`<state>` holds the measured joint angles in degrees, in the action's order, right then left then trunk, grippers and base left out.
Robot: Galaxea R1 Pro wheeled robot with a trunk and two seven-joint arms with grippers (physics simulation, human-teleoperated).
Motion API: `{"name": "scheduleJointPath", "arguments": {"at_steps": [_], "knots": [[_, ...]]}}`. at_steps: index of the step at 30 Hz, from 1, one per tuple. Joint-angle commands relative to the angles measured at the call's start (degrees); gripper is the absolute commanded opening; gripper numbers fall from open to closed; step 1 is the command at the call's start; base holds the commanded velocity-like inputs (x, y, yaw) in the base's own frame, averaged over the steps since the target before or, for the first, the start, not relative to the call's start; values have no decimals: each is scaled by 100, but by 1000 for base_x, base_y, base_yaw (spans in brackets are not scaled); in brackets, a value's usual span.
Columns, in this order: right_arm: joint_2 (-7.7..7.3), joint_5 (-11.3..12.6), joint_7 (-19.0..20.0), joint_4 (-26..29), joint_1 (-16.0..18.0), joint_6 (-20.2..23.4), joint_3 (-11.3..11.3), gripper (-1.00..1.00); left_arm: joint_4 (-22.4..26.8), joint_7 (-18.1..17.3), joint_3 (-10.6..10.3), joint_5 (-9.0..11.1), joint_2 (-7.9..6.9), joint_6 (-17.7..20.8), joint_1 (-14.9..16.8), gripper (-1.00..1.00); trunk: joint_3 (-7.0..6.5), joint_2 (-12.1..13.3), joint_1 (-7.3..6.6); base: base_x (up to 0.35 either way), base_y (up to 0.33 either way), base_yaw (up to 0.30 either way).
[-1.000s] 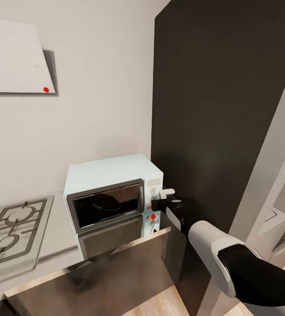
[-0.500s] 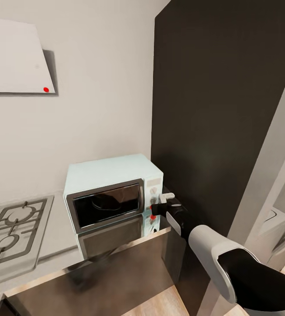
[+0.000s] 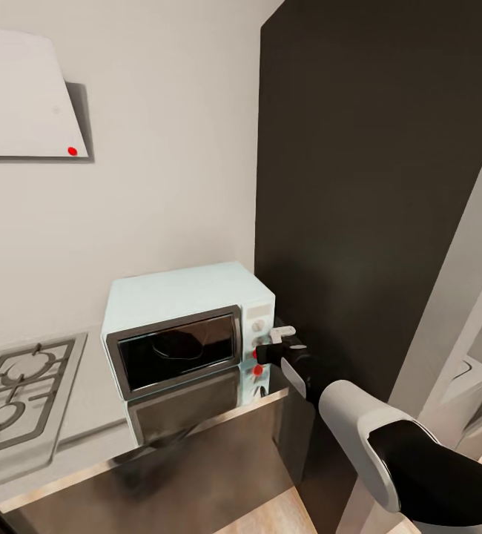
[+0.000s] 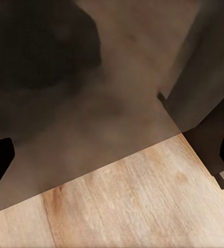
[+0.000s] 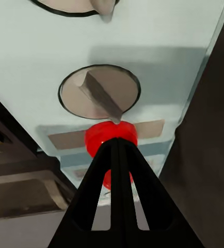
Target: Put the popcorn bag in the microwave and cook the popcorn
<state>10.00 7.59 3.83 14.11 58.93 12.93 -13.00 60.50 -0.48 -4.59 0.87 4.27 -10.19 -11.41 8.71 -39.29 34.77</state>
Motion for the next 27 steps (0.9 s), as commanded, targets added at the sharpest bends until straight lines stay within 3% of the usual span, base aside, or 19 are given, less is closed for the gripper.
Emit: {"name": "scheduleJointPath", "arguments": {"at_steps": [1,27], "knots": [[0,59,-5,4,5,25,-27,-100,5,-5,2,4,-1,-10,-1,100,8,-7,2,0,0,0],[0,59,-5,4,-113,17,-27,-100,5,-5,2,9,-4,-10,-1,100,8,-7,2,30,0,0]]}}
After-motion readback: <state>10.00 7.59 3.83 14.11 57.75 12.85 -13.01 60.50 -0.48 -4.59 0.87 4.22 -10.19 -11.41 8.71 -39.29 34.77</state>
